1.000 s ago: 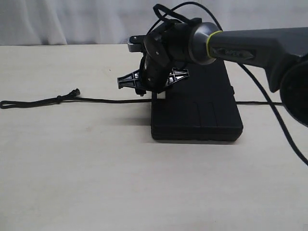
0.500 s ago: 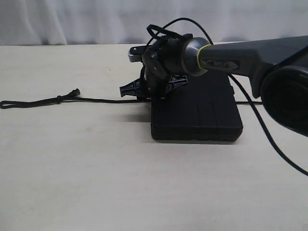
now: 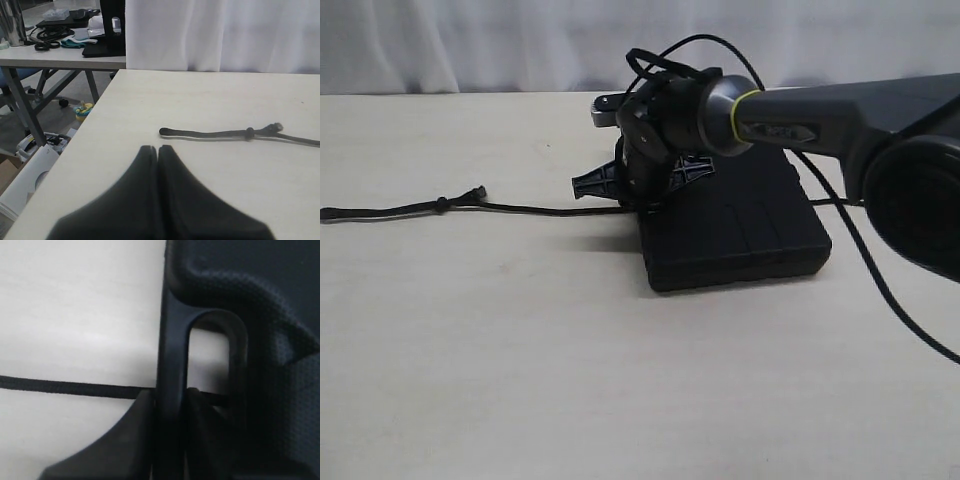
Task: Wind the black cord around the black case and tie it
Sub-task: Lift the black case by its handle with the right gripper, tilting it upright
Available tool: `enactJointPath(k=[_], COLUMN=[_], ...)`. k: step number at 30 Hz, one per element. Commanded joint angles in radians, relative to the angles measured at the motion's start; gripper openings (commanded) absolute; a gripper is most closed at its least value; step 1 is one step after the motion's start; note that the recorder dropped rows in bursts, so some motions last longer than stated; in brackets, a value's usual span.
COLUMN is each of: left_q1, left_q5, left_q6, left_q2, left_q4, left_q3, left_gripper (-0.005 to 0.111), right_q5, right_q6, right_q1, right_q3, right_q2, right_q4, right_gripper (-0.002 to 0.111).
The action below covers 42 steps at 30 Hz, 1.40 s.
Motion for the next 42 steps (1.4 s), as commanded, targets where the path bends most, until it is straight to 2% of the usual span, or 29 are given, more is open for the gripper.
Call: enactJointPath(k=[1, 6, 14, 20, 25, 34, 42], left_q1=[0.001, 0.001, 0.001, 0.001, 0.001, 0.001, 0.001], left_q5=[-0.007, -0.007, -0.007, -0.007, -0.007, -0.007, -0.007], left_q6=[0.0, 0.0, 0.0, 0.0, 0.0, 0.0, 0.0], left_q2=[-0.003, -0.003, -0.003, -0.003, -0.003, -0.003, -0.003], left_q4=[-0.001, -0.001, -0.001, -0.001, -0.001, -0.001, -0.001], left_q3=[0.003, 0.003, 0.003, 0.003, 0.003, 0.003, 0.003], left_gripper=[0.0, 0.0, 0.0, 0.0, 0.0, 0.0, 0.0], right_q5=[0.015, 0.096, 0.268, 0.3, 0.36, 0.316, 0.289], right_q6=[-0.014, -0.033, -0.184, -0.372, -0.455, -0.771, -0.787], right_q1=[0.001, 0.002, -0.013, -0.116, -0.198, -0.339, -0.38], right_q3=[-0.006, -0.006, -0.006, -0.006, 0.002, 0.162, 0.191], right_q2=[-0.018, -0.116, -0.333, -0.436, -0.447, -0.445, -0.445], right_q4=[-0.004, 0.009, 0.145, 0.501, 0.678, 1.114, 1.054], right_gripper=[0.004, 0.004, 0.004, 0.004, 0.004, 0.004, 0.004])
